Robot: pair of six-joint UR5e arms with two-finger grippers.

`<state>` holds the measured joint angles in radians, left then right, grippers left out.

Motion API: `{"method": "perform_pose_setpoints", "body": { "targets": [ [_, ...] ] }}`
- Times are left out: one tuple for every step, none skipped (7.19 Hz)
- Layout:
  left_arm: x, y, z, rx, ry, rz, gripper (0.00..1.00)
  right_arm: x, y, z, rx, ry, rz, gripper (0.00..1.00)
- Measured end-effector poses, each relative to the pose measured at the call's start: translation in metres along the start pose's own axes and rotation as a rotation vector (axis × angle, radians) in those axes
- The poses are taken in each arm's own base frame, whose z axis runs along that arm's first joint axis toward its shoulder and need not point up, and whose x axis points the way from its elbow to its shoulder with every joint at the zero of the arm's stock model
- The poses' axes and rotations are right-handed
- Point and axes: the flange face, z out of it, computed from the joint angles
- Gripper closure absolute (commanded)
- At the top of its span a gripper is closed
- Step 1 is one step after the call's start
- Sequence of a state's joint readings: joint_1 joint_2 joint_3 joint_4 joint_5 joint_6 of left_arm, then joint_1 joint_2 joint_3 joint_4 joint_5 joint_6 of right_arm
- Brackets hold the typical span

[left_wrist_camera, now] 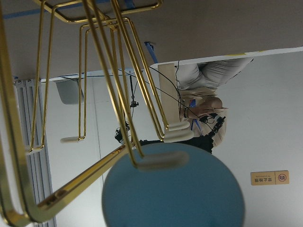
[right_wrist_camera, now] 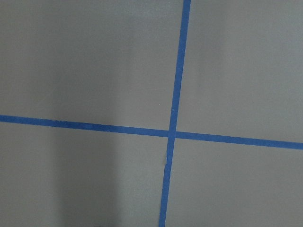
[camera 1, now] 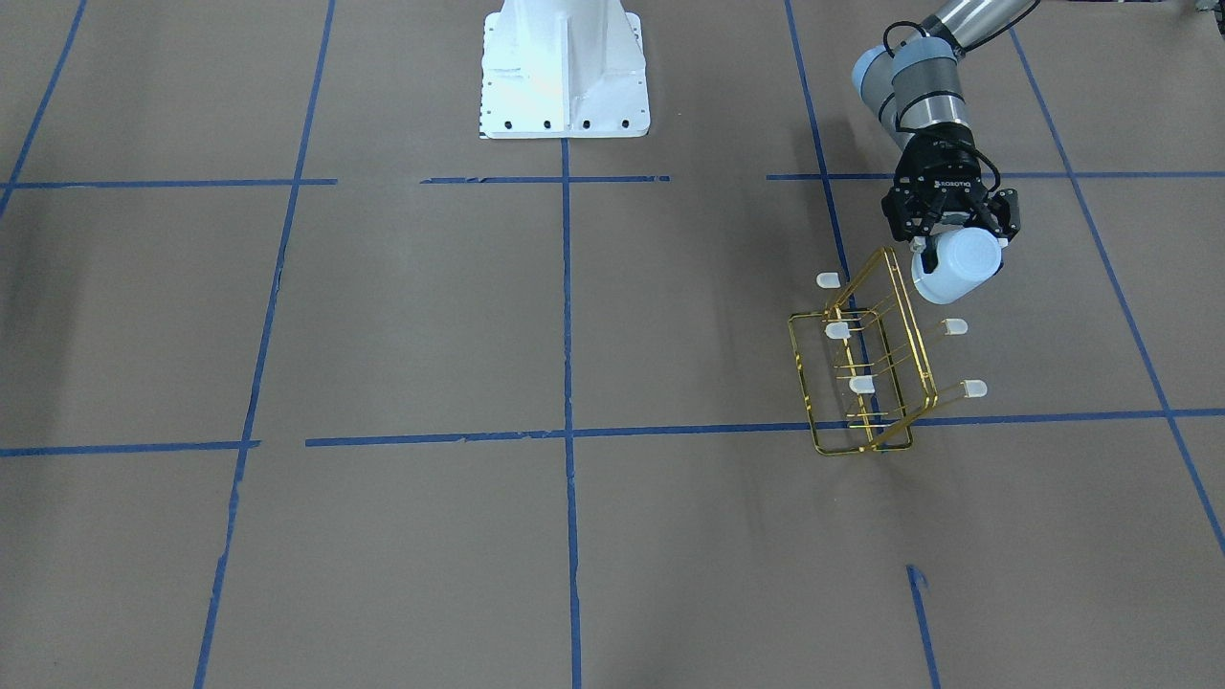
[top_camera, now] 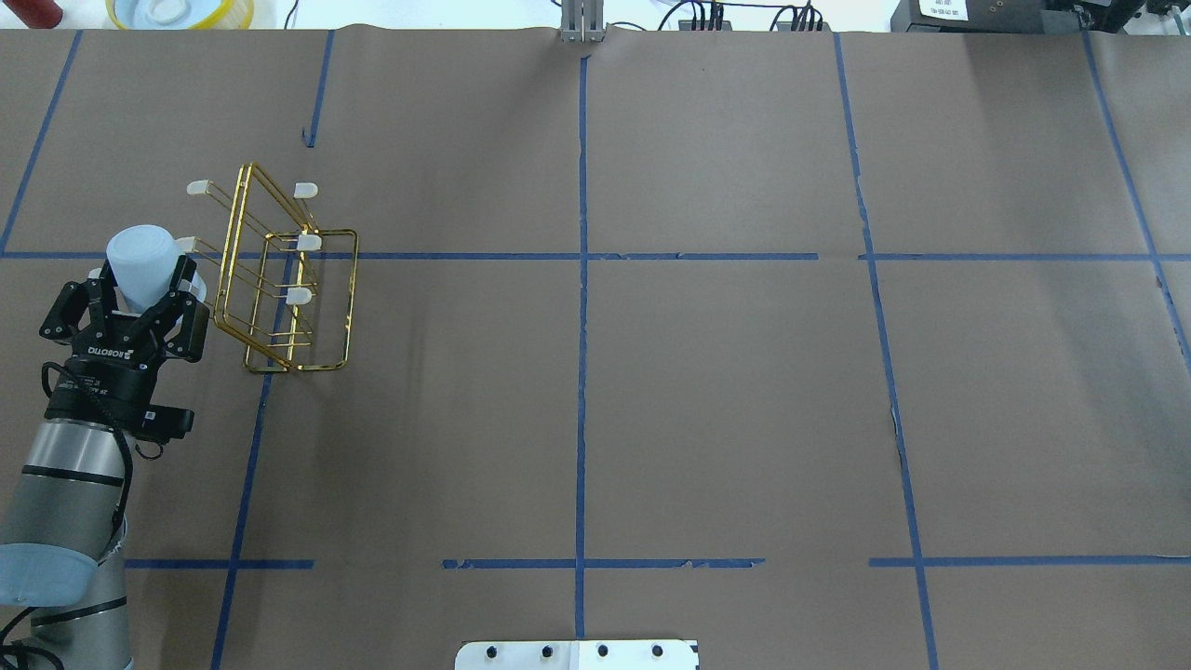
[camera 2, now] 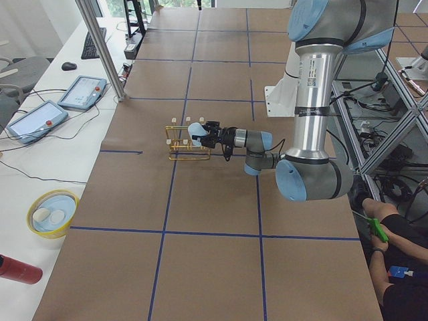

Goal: Hang cup on cup holder
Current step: 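Move the inverted cup with the left gripper onto a white hook of the gold rack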

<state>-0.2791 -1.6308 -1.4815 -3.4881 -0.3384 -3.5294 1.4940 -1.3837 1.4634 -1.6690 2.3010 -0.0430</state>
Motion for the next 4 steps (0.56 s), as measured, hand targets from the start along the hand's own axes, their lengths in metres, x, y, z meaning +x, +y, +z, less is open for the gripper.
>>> {"method": "perform_pose_setpoints", "body": {
  "targets": [
    [-0.0004, -0.0011, 0.0003, 0.001, -0.001, 0.001, 0.78, -0.0001, 0.0, 0.0001, 0.0, 0.0, 0.0, 0.0],
    [-0.0012, -0.0014, 0.0005, 0.001, -0.002, 0.001, 0.06, -0.0002, -0.0001, 0.0001, 0.0, 0.0, 0.0, 0.0],
    [-0.0025, -0.0016, 0.0004, 0.002, -0.003, -0.001, 0.0, -0.0003, -0.0001, 0.0002, 0.0, 0.0, 0.0, 0.0],
    [-0.0035, -0.0016, 0.0003, 0.002, -0.004, -0.002, 0.0, -0.0003, -0.0001, 0.0002, 0.0, 0.0, 0.0, 0.0]
  ]
}}
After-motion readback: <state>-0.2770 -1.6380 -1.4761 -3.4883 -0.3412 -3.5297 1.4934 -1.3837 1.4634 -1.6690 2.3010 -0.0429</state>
